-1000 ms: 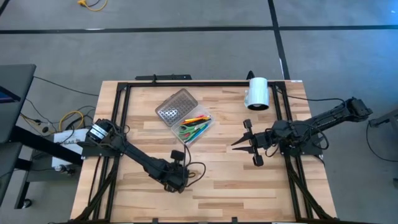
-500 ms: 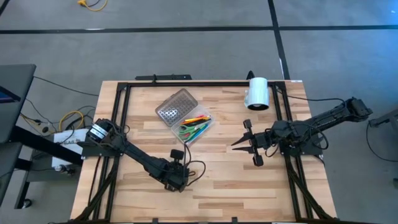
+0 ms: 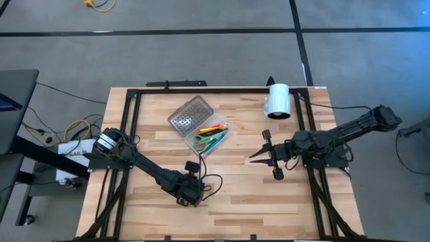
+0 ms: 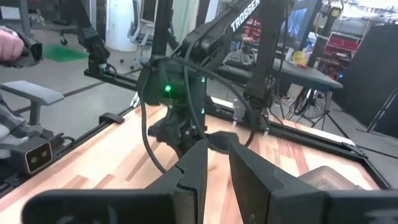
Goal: Pick & place school supplies into a supply box
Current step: Put the yellow pencil into the transparent supply box
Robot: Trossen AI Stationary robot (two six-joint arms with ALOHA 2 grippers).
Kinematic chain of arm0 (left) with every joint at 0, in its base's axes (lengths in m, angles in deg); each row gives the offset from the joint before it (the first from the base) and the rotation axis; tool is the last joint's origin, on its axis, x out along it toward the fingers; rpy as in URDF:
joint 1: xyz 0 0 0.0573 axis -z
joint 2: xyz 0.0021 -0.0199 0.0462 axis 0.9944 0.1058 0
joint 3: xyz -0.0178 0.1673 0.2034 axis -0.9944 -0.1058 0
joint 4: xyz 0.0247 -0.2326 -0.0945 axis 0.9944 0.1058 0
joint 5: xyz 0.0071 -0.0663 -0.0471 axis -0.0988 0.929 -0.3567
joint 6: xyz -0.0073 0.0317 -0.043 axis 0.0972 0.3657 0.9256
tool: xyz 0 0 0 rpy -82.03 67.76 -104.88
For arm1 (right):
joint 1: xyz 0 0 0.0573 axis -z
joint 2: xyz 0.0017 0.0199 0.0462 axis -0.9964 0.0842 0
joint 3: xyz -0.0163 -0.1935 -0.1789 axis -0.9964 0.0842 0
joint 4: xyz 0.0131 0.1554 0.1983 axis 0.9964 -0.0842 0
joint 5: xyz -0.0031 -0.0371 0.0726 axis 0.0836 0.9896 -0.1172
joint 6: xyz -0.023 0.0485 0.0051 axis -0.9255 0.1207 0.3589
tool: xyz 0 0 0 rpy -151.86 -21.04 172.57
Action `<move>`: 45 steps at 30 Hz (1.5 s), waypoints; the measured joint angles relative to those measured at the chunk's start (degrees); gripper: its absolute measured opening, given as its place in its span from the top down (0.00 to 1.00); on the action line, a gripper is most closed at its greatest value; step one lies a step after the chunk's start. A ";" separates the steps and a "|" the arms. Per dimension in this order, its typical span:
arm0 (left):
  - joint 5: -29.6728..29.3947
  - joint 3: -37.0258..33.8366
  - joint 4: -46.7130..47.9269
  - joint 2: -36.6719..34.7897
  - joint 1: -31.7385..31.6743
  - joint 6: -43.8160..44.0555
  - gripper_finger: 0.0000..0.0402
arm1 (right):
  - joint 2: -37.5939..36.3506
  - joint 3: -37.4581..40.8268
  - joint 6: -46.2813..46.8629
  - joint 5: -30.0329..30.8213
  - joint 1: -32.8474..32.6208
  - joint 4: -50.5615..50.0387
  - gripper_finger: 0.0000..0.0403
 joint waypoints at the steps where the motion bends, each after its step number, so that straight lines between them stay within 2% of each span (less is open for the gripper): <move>1: 0.02 0.00 0.00 0.00 0.06 -0.30 0.94 | 0.32 0.00 0.00 0.00 0.02 -0.06 0.84; 13: 0.42 2.69 -0.25 -0.10 0.46 -4.03 0.79 | 4.99 0.00 1.49 0.01 0.54 1.05 0.84; 18: 6.15 2.24 -2.32 -0.11 -0.18 -7.71 0.78 | 4.98 0.02 1.51 -0.02 0.50 1.09 0.84; 25: 5.51 1.92 -3.71 -0.11 -2.35 -10.75 0.78 | 4.98 0.02 1.56 -0.02 0.50 1.27 0.84; 33: 7.39 1.92 -5.67 -0.01 -3.98 -14.04 0.78 | 4.98 0.02 1.95 -0.02 0.50 1.25 0.84; 40: 16.01 0.24 -9.47 0.63 -7.28 -16.98 0.78 | 4.96 0.04 2.54 -0.03 0.37 0.78 0.84; 45: 19.55 -2.12 -11.28 0.80 -9.70 -16.96 0.78 | 4.96 0.04 2.96 -0.04 0.37 0.60 0.84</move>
